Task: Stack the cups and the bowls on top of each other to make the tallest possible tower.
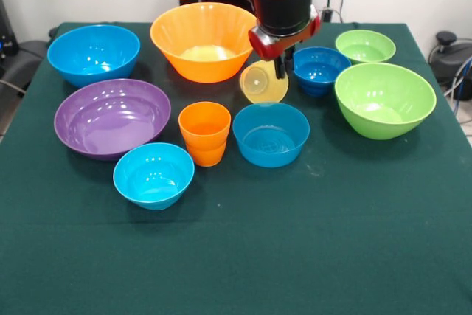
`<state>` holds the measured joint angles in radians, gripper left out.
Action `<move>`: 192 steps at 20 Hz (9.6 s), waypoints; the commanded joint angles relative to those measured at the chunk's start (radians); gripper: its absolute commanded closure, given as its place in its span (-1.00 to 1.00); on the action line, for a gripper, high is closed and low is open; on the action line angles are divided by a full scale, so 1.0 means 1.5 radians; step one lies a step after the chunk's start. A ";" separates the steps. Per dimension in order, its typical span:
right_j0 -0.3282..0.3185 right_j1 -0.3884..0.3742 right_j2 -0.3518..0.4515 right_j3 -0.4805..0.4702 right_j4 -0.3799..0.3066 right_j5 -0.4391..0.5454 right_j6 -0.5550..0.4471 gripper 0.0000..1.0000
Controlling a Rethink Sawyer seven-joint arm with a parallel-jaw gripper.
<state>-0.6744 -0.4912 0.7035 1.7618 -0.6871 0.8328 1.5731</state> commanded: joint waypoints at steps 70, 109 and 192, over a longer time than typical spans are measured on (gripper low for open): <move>0.102 -0.034 0.033 -0.132 0.038 0.203 -0.141 1.00; 0.058 -0.019 0.045 -0.168 0.040 0.254 -0.188 1.00; 0.041 0.001 0.048 -0.212 -0.024 0.254 -0.256 1.00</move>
<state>-0.5974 -0.4773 0.7823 1.3787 -0.6400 1.2745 1.4813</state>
